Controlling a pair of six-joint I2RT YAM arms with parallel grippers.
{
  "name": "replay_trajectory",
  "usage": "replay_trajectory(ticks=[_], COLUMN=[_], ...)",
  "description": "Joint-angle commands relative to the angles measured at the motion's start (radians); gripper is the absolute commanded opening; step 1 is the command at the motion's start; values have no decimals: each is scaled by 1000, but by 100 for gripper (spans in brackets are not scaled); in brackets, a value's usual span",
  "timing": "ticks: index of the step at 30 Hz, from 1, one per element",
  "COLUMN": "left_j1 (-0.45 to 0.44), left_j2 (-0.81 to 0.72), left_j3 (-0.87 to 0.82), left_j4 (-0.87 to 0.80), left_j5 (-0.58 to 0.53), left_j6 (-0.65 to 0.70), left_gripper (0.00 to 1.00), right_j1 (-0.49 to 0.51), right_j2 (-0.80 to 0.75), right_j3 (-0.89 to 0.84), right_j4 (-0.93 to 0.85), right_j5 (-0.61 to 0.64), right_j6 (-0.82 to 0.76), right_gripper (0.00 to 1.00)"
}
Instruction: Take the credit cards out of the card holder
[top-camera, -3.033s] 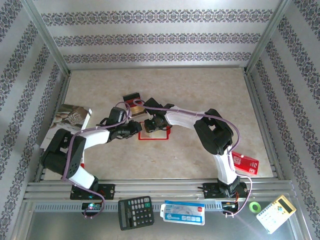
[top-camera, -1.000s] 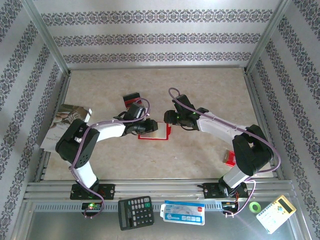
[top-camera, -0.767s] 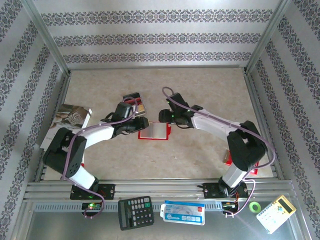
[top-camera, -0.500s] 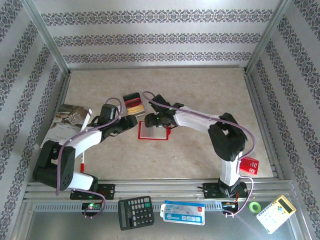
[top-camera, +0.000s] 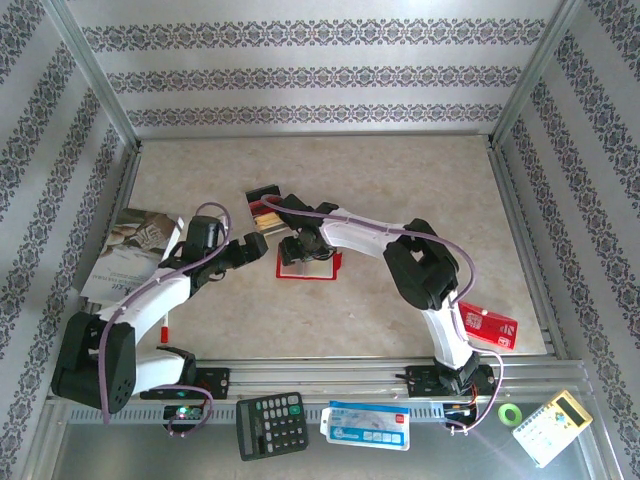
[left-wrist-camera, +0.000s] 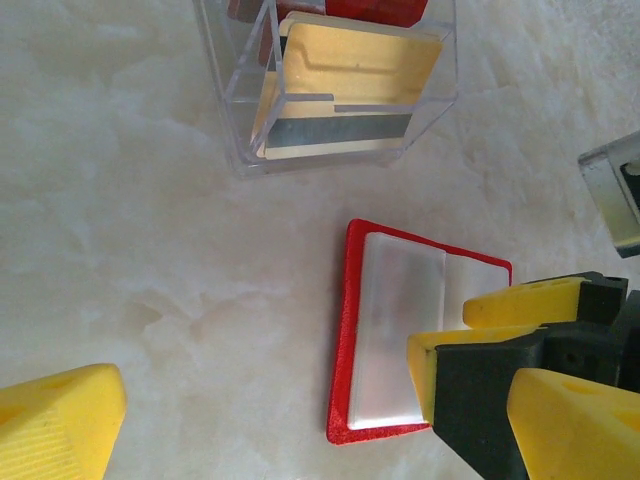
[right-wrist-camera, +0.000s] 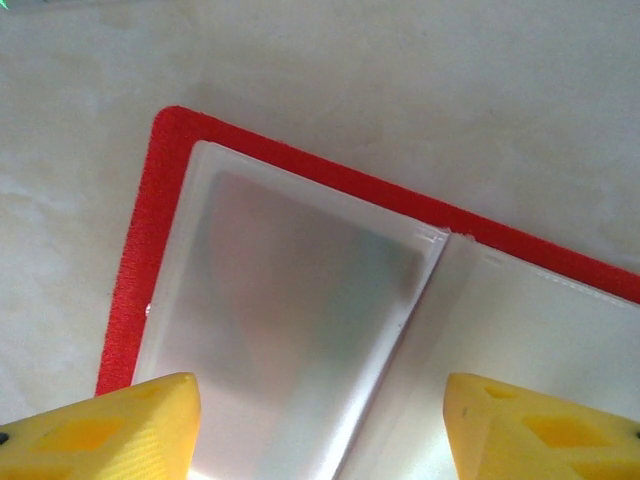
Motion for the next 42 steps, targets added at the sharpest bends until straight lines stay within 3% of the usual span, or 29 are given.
replay_trajectory(ticks=[1, 12, 17, 22, 28, 42], left_j1=[13, 14, 13, 10, -29, -127], left_j2=[-31, 6, 51, 124, 202, 339], left_j3=[-13, -1, 21, 48, 72, 112], left_j4=[-24, -22, -21, -23, 28, 144], left_j5=[-16, 66, 116, 182, 253, 245], left_j6=[42, 45, 44, 36, -15, -90], left_gripper=[99, 99, 98, 77, 51, 34], right_j1=[2, -18, -33, -43, -47, -50], right_j2=[35, 42, 30, 23, 10, -10], right_j3=[33, -14, -48, -71, -87, -107], right_j4=[-69, -82, -59, -25, 3, 25], right_j5=[35, 80, 70, 32, 12, 14], right_j6=[-22, -29, -41, -40, -40, -18], right_gripper=[65, 55, 46, 36, 32, 30])
